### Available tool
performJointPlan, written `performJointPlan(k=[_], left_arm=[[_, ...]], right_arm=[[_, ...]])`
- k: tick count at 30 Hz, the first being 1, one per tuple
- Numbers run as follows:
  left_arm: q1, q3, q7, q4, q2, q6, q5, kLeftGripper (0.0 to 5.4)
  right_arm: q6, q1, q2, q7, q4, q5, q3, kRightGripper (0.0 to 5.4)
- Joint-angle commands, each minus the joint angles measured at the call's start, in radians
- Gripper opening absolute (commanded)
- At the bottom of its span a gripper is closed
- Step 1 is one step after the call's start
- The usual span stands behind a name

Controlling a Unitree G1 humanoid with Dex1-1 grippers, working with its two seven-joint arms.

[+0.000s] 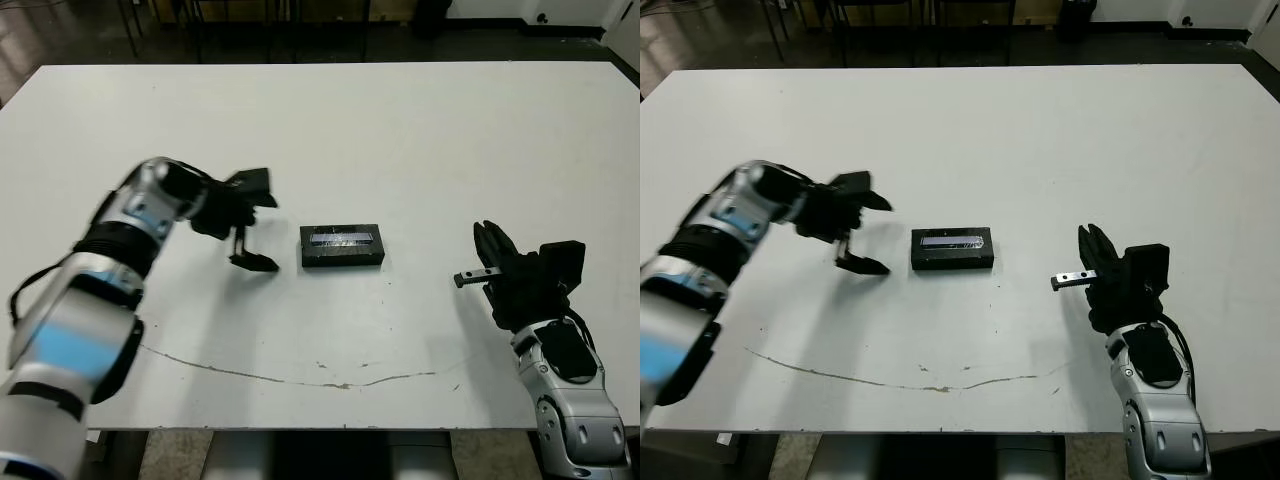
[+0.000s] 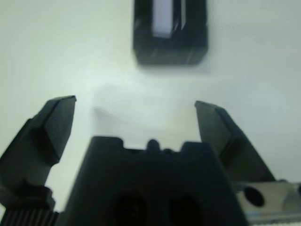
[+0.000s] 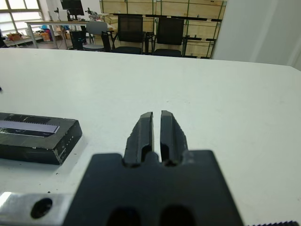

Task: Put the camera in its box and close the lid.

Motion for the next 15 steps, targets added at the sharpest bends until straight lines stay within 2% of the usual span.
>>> performJointPlan(k=[1,4,8,12,15], left_arm=[[0.057,0.071,0.016,-0.075,0.043,0.039,-0.059,5.38],[0.110,0.130,0.065,-0.199,0.065,0.092,-0.110,5.38],[0.223,0.213,0.257,-0.429,0.026,0.245,-0.165,5.14],[0.361,0.268,0.526,-0.625,-0.098,0.285,-0.195,4.26],[0.439,0.291,0.710,-0.753,-0.207,0.359,-0.219,3.55]], right_arm=[[0.005,0.002,-0.002,-0.003,0.011,-0.004,0.001,0.00],[0.003,0.001,-0.002,-0.002,0.015,-0.005,0.001,0.00],[-0.002,-0.002,0.003,-0.006,0.022,-0.006,0.003,0.00],[-0.020,-0.002,0.006,-0.006,0.030,-0.015,0.007,0.00],[-0.009,-0.004,0.011,-0.010,0.029,-0.011,0.006,0.00]])
